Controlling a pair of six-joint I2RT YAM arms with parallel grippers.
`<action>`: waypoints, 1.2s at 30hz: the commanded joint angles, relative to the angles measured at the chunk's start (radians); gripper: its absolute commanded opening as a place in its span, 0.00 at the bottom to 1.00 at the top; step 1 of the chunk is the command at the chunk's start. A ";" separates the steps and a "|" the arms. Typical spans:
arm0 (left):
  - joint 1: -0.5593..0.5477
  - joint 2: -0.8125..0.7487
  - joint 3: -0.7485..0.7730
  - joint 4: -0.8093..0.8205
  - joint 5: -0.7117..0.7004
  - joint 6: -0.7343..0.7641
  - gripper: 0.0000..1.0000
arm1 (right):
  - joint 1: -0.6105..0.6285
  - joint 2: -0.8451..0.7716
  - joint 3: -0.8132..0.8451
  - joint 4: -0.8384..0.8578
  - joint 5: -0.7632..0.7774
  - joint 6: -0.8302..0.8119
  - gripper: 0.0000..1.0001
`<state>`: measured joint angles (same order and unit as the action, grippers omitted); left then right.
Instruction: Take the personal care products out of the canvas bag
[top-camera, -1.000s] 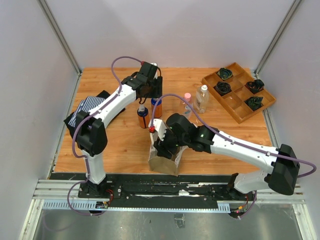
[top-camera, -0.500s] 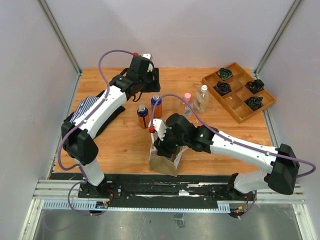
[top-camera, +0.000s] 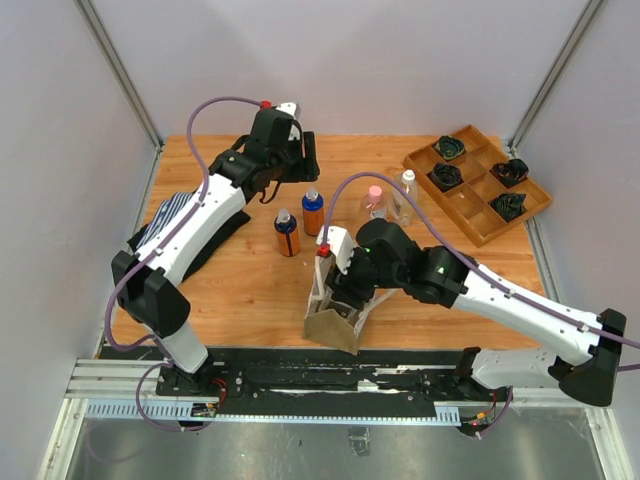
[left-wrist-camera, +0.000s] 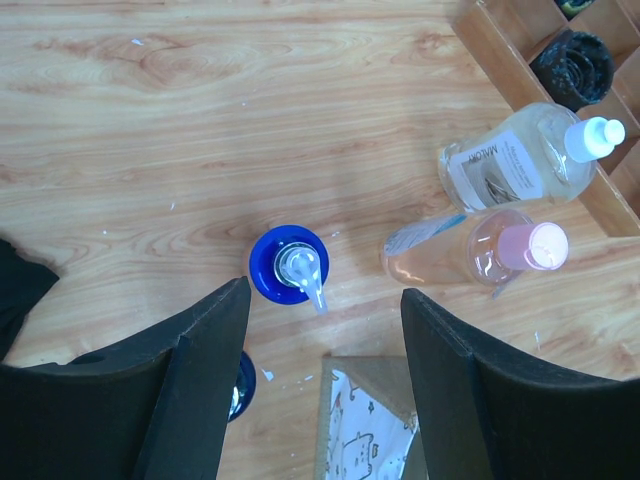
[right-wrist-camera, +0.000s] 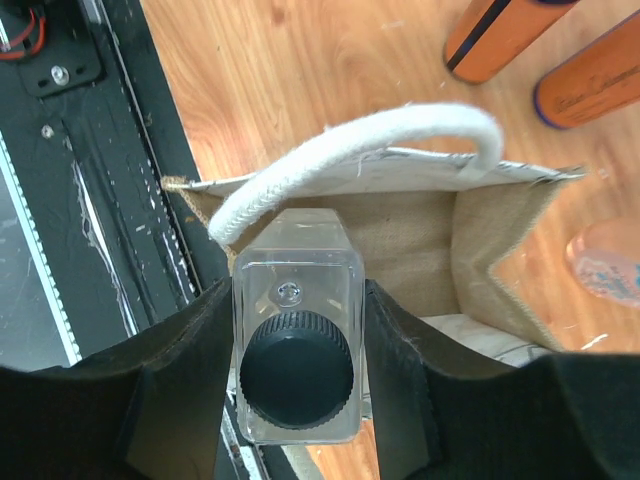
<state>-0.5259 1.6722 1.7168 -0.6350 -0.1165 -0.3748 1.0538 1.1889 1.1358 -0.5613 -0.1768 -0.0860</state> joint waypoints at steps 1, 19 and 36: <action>0.007 -0.044 -0.016 0.001 0.015 0.006 0.67 | 0.017 -0.056 0.104 0.054 0.038 -0.027 0.01; 0.007 -0.157 -0.137 0.016 0.069 0.003 0.67 | -0.172 -0.094 0.407 0.077 0.371 -0.085 0.01; 0.006 -0.281 -0.236 0.004 0.119 -0.010 0.67 | -0.582 -0.041 0.189 0.145 0.171 0.065 0.01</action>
<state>-0.5259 1.4364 1.5043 -0.6353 -0.0242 -0.3759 0.5346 1.1599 1.3933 -0.5720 0.0345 -0.0776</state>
